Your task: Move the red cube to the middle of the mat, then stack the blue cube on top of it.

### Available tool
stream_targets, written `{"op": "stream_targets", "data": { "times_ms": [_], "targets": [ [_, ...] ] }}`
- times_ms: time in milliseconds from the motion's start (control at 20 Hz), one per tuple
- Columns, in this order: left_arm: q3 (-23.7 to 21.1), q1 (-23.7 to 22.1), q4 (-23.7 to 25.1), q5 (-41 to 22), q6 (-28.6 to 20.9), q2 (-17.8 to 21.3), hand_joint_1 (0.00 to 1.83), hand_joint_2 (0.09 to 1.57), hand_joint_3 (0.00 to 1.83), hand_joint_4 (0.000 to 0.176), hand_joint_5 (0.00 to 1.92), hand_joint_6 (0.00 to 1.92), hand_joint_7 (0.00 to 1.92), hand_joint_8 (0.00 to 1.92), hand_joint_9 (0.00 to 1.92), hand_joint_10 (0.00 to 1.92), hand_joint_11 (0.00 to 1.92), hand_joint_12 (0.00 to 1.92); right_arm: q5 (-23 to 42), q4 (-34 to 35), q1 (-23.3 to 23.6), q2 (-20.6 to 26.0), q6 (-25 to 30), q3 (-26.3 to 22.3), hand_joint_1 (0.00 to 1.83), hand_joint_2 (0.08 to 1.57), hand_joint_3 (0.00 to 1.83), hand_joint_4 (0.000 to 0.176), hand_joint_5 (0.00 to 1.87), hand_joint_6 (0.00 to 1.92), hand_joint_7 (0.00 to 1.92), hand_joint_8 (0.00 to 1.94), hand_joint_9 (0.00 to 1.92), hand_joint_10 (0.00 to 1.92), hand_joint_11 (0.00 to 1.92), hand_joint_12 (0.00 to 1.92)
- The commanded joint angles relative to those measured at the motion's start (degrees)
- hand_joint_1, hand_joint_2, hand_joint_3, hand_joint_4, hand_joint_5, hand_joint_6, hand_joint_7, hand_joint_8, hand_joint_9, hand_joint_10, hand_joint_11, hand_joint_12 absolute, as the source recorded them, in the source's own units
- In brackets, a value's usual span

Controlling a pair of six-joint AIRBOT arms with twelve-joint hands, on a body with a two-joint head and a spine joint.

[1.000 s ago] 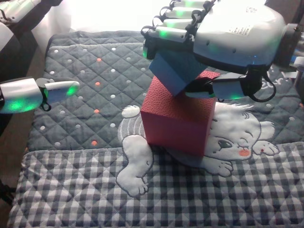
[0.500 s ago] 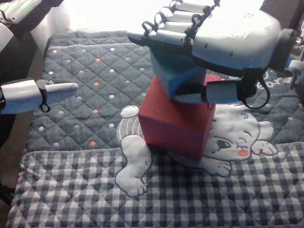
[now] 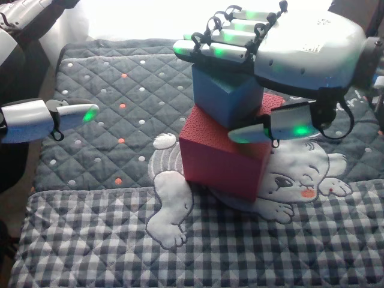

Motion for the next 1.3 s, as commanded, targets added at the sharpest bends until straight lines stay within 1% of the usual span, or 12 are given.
{"op": "stream_targets", "data": {
  "times_ms": [0, 100, 150, 250, 300, 350, 400, 550, 650, 900, 1150, 1250],
  "targets": [
    [0.2, -0.4, 0.3, -7.2, -0.2, -0.1, 0.79, 0.98, 0.0, 0.088, 0.01, 0.0, 0.0, 0.0, 0.0, 0.0, 0.0, 0.27, 6.6, 1.2, 1.5, 0.6, 0.2, -0.2, 0.58, 1.11, 0.0, 0.0, 0.0, 0.0, 0.0, 0.0, 0.02, 0.23, 0.0, 1.39],
    [0.2, -0.2, 0.1, -7.2, -0.2, -0.1, 0.79, 0.97, 0.0, 0.073, 0.03, 0.0, 0.0, 0.0, 0.0, 0.0, 0.0, 0.19, 6.6, 0.5, 2.6, 1.5, 0.2, -0.5, 0.69, 1.03, 0.0, 0.001, 0.0, 0.0, 0.0, 0.0, 0.0, 0.03, 0.0, 1.28],
    [0.2, -0.1, 0.1, -7.2, -0.2, -0.1, 0.79, 0.97, 0.0, 0.069, 0.04, 0.0, 0.0, 0.0, 0.0, 0.0, 0.0, 0.12, 6.6, 0.2, 3.1, 1.8, 0.2, -0.7, 0.76, 1.04, 0.0, 0.034, 0.0, 0.0, 0.0, 0.0, 0.02, 0.01, 0.0, 1.02],
    [0.2, 0.0, 0.0, -7.3, -0.2, -0.2, 0.74, 0.97, 0.0, 0.07, 0.02, 0.0, 0.0, 0.0, 0.0, 0.0, 0.0, 0.11, 7.1, -0.5, 5.6, 3.2, 0.2, -1.2, 0.73, 1.03, 0.0, 0.021, 0.0, 0.0, 0.0, 0.0, 0.02, 0.03, 0.0, 1.02],
    [0.2, 0.0, 0.0, -7.3, -0.2, -0.2, 0.74, 0.97, 0.0, 0.062, 0.02, 0.0, 0.0, 0.0, 0.0, 0.0, 0.0, 0.11, 7.8, -0.4, 6.1, 3.9, 0.2, -1.4, 0.71, 1.02, 0.0, 0.072, 0.0, 0.0, 0.0, 0.0, 0.0, 0.0, 0.0, 1.12],
    [0.2, 0.1, 0.0, -7.3, -0.2, -0.2, 0.74, 0.97, 0.0, 0.062, 0.02, 0.0, 0.0, 0.0, 0.0, 0.0, 0.0, 0.11, 9.0, 0.1, 6.2, 4.5, 0.2, -1.6, 0.71, 1.02, 0.0, 0.072, 0.0, 0.0, 0.0, 0.0, 0.0, 0.0, 0.0, 1.12],
    [0.3, 0.1, 0.0, -7.3, -0.2, -0.3, 0.73, 0.97, 0.0, 0.066, 0.01, 0.0, 0.0, 0.0, 0.0, 0.0, 0.0, 0.19, 10.4, 0.8, 6.2, 5.2, 0.2, -1.8, 0.57, 1.1, 0.01, 0.0, 0.11, 0.01, 0.0, 0.0, 0.06, 0.09, 0.0, 1.69],
    [0.2, 0.4, -0.1, -7.5, -0.4, -0.2, 0.74, 0.97, 0.0, 0.045, 0.02, 0.0, 0.0, 0.0, 0.0, 0.0, 0.0, 0.23, 13.1, 2.5, 6.2, 6.9, -0.7, -2.5, 0.53, 1.1, 0.0, 0.0, 0.13, 0.01, 0.0, 0.0, 0.01, 0.29, 0.0, 1.9],
    [0.3, 0.8, -0.2, -7.9, -0.7, -0.2, 0.76, 0.97, 0.0, 0.051, 0.02, 0.0, 0.0, 0.0, 0.0, 0.0, 0.0, 0.09, 15.0, 5.1, 6.2, 10.1, -3.6, -4.3, 0.5, 1.08, 0.01, 0.0, 0.0, 0.0, 0.0, 0.0, 0.0, 0.22, 0.0, 1.41],
    [-0.2, 1.8, -0.4, -9.4, -0.8, 0.1, 0.77, 0.98, 0.0, 0.035, 0.04, 0.0, 0.0, 0.0, 0.0, 0.0, 0.0, 0.07, 16.5, 11.1, 6.1, 17.5, -11.8, -7.9, 0.6, 1.25, 0.01, 0.0, 0.0, 0.0, 0.0, 0.0, 0.0, 0.01, 0.0, 1.08],
    [-1.1, 4.5, -1.8, -13.5, -1.1, 1.1, 0.7, 0.98, 0.0, 0.068, 0.0, 0.0, 0.0, 0.0, 0.0, 0.0, 0.0, 0.0, 14.4, 23.4, 3.9, 21.3, -31.6, -11.8, 0.53, 1.23, 0.0, 0.037, 0.0, 0.0, 0.0, 0.0, 0.04, 0.05, 0.0, 1.58],
    [-1.5, 5.2, -2.3, -15.2, -1.1, 1.6, 0.69, 1.01, 0.01, 0.07, 0.04, 0.01, 0.0, 0.0, 0.0, 0.0, 0.02, 0.01, 14.3, 29.0, 2.3, 22.7, -39.8, -13.2, 0.52, 1.24, 0.0, 0.036, 0.0, 0.0, 0.0, 0.0, 0.0, 0.34, 0.0, 1.83]
  ]
}}
